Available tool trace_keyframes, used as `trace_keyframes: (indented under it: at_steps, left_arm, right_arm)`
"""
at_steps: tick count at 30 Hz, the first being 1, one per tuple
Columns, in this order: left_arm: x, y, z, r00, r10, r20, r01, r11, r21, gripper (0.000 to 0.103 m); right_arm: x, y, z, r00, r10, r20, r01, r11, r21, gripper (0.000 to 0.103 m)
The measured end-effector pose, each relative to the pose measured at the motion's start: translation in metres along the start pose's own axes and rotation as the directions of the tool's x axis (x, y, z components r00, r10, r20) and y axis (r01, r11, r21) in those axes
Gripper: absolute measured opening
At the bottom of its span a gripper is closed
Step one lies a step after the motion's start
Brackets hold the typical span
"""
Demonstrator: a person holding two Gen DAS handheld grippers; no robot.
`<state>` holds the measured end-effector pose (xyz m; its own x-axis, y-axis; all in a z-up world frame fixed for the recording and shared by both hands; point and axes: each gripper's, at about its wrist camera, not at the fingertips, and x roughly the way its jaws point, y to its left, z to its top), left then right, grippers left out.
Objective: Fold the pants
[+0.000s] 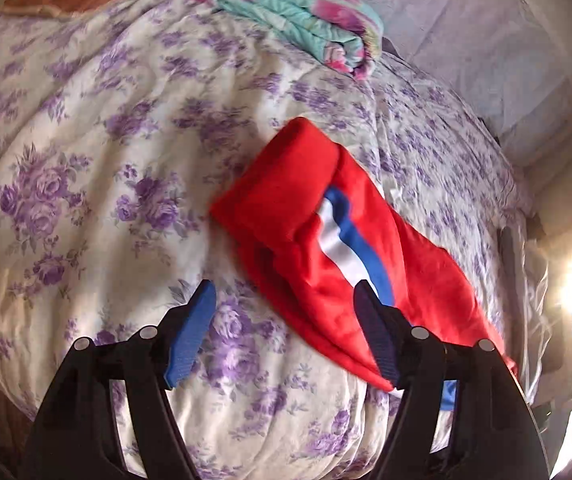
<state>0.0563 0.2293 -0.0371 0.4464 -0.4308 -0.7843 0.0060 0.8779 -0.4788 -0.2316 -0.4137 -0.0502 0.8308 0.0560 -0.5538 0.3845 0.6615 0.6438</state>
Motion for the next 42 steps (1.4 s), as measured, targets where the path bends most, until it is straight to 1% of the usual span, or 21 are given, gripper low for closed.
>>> trace_keyframes:
  at_steps: [4, 10, 14, 16, 17, 19, 21, 23, 25, 27, 29, 30, 31, 32, 33, 34, 35, 37, 39, 41, 42]
  left_arm:
    - [0.007, -0.012, 0.007, 0.998, -0.065, 0.009, 0.065, 0.998, 0.006, 0.068]
    - [0.02, -0.031, 0.017, 0.999, -0.052, 0.0, 0.052, 0.998, 0.031, 0.07]
    - [0.055, -0.019, 0.021, 0.993, -0.054, -0.105, 0.051, 0.998, -0.036, 0.07]
    - [0.048, -0.019, 0.021, 0.998, -0.039, -0.057, 0.037, 0.999, -0.036, 0.045]
    - [0.042, -0.022, 0.023, 0.998, -0.045, -0.037, 0.045, 0.999, -0.018, 0.014]
    - [0.022, -0.03, 0.03, 0.996, -0.086, 0.019, 0.086, 0.996, 0.003, 0.011]
    - [-0.002, -0.036, 0.037, 0.993, -0.075, 0.094, 0.072, 0.997, 0.034, 0.01]
    - [-0.011, -0.036, 0.037, 0.992, -0.06, 0.112, 0.053, 0.997, 0.06, 0.01]
    - [0.004, -0.025, 0.031, 0.998, 0.0, 0.069, -0.004, 0.998, 0.066, 0.012]
    - [0.027, -0.009, 0.021, 0.999, 0.04, -0.009, -0.039, 0.998, 0.04, 0.017]
    - [0.038, 0.006, 0.013, 0.999, 0.017, -0.046, -0.017, 1.0, 0.009, 0.018]
    - [0.034, 0.011, 0.009, 0.999, -0.007, -0.045, 0.007, 1.0, -0.001, 0.019]
    - [0.029, 0.012, 0.008, 0.999, -0.019, -0.05, 0.019, 1.0, -0.003, 0.02]
    - [0.019, 0.015, 0.006, 0.998, -0.019, -0.057, 0.019, 1.0, -0.008, 0.032]
    - [0.009, 0.017, 0.005, 0.999, 0.013, -0.042, -0.013, 1.0, -0.009, 0.057]
    - [-0.008, 0.02, 0.004, 0.998, 0.061, 0.008, -0.06, 0.998, -0.011, 0.064]
    - [-0.02, 0.02, 0.003, 0.996, 0.079, 0.049, -0.078, 0.997, -0.008, 0.066]
    - [-0.05, 0.006, 0.005, 0.986, 0.101, 0.132, -0.107, 0.994, 0.038, 0.066]
    - [-0.062, -0.022, 0.005, 0.979, 0.076, 0.187, -0.099, 0.988, 0.116, 0.067]
    - [-0.053, -0.06, 0.003, 0.982, 0.021, 0.185, -0.065, 0.969, 0.237, 0.07]
    - [-0.036, -0.087, -0.004, 0.983, 0.026, 0.184, -0.086, 0.943, 0.323, 0.072]
  right_arm:
    - [-0.003, 0.014, 0.007, 1.0, 0.019, 0.011, -0.019, 0.998, -0.064, 0.024]
    - [-0.003, 0.027, 0.01, 1.0, -0.007, -0.009, 0.006, 0.991, -0.135, 0.025]
    - [0.004, 0.024, 0.011, 1.0, -0.011, -0.025, 0.007, 0.989, -0.15, 0.024]
    - [0.005, 0.032, 0.012, 1.0, -0.016, -0.021, 0.011, 0.981, -0.193, 0.019]
    - [0.004, 0.035, 0.014, 1.0, -0.005, -0.021, 0.001, 0.979, -0.205, 0.018]
    - [-0.002, 0.05, 0.025, 1.0, 0.03, -0.003, -0.03, 0.968, -0.249, 0.016]
    - [-0.012, 0.067, 0.035, 0.995, 0.091, 0.035, -0.077, 0.95, -0.303, 0.016]
    - [-0.022, 0.082, 0.04, 0.989, 0.127, 0.076, -0.09, 0.923, -0.374, 0.016]
    - [-0.011, 0.072, 0.042, 0.996, 0.067, 0.053, -0.044, 0.932, -0.359, 0.016]
    - [0.015, 0.04, 0.037, 0.999, -0.033, -0.04, 0.02, 0.959, -0.281, 0.016]
    - [0.028, 0.016, 0.028, 0.99, -0.094, -0.109, 0.065, 0.967, -0.246, 0.018]
    - [0.023, 0.01, 0.027, 0.991, -0.077, -0.112, 0.049, 0.972, -0.229, 0.022]
    - [0.017, 0.011, 0.029, 0.99, -0.087, -0.109, 0.06, 0.972, -0.228, 0.034]
    - [0.008, 0.013, 0.032, 0.987, -0.127, -0.096, 0.102, 0.967, -0.233, 0.044]
    - [-0.002, 0.017, 0.036, 0.978, -0.199, -0.062, 0.178, 0.953, -0.243, 0.066]
    - [-0.02, 0.023, 0.041, 0.971, -0.237, 0.012, 0.232, 0.938, -0.256, 0.069]
    - [-0.035, 0.03, 0.046, 0.97, -0.234, 0.069, 0.244, 0.932, -0.269, 0.069]
    - [-0.053, 0.057, 0.055, 0.962, -0.225, 0.153, 0.264, 0.909, -0.322, 0.069]
    - [-0.049, 0.097, 0.061, 0.978, -0.143, 0.151, 0.194, 0.884, -0.424, 0.069]
    - [-0.013, 0.151, 0.061, 0.999, -0.047, 0.01, 0.045, 0.843, -0.535, 0.069]
    - [0.01, 0.178, 0.057, 0.998, -0.008, -0.056, -0.025, 0.82, -0.571, 0.069]
